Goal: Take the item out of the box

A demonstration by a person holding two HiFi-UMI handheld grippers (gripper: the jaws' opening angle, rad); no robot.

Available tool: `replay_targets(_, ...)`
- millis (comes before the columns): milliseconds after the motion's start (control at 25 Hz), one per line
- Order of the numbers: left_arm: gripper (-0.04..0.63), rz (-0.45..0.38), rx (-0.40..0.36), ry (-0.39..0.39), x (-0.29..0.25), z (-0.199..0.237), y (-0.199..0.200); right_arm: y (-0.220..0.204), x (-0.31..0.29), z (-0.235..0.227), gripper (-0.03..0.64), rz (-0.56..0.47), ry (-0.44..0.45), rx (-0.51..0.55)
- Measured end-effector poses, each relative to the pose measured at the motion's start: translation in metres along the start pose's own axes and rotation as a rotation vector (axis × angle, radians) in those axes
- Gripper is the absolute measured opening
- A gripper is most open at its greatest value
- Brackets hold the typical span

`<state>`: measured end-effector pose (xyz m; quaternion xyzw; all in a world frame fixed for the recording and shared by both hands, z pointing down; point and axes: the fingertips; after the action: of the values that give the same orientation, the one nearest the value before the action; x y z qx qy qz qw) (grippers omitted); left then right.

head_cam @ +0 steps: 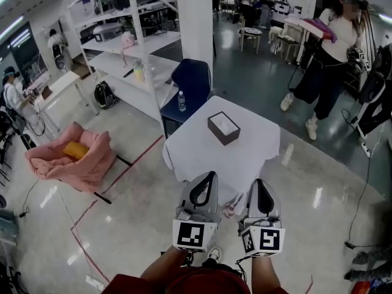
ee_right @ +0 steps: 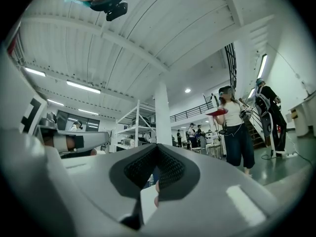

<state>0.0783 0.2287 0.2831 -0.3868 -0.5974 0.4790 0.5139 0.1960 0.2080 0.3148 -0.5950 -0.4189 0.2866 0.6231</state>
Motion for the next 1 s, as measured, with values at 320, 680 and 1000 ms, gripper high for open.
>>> replay_targets(320,0.003,0.005,-0.002,0.004,-0.062,-0.017,-0.012,0.0,-0.038,-0.053,0.0,-0.005,0.005,-0.017)
replay_targets(680,0.003,0.013,-0.016,0.016,-0.09,-0.012,-0.024,-0.016,-0.066,-0.068,0.0,0.025,0.028,-0.032)
replay_targets(1000,0.003,0.01,-0.003,0.005,-0.122,0.018,-0.041,-0.031,-0.108,-0.066,0.0,0.029,0.021,-0.017)
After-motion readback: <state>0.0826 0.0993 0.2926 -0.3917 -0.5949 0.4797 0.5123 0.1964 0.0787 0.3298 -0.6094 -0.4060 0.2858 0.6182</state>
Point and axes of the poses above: the fingertips, and each gripper's own axes: x backward along the fingers, z to its left, y out of its top
